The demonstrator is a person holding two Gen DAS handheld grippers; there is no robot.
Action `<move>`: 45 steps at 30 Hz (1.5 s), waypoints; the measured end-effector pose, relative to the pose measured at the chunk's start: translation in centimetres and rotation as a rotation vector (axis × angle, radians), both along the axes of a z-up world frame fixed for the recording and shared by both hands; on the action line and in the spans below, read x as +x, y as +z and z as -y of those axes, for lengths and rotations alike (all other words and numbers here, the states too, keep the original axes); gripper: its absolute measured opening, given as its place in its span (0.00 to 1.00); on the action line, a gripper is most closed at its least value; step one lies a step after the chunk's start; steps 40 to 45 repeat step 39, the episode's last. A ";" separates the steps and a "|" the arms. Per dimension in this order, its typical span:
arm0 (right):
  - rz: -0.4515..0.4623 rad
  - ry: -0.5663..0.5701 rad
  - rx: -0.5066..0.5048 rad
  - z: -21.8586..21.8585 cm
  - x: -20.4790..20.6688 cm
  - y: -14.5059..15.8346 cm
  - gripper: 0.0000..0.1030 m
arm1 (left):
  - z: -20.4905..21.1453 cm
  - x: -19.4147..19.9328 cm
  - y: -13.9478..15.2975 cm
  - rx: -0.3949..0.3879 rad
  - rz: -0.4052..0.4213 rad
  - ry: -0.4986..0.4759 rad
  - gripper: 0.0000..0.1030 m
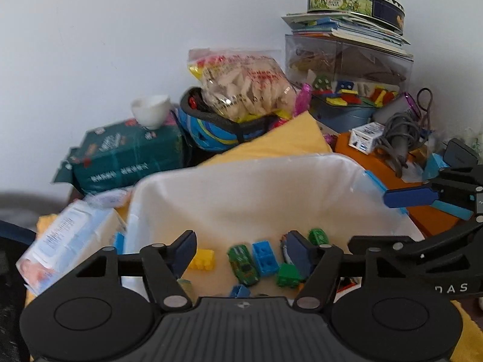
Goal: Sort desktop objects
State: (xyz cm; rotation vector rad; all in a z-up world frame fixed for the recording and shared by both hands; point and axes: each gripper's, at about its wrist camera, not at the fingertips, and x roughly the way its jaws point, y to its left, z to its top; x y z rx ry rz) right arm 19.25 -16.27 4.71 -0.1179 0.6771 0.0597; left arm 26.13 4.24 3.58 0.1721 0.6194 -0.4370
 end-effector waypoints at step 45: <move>-0.127 0.049 -0.085 -0.1 3.1 0.8 0.88 | 1.5 0.0 3.4 0.117 -0.041 0.106 0.78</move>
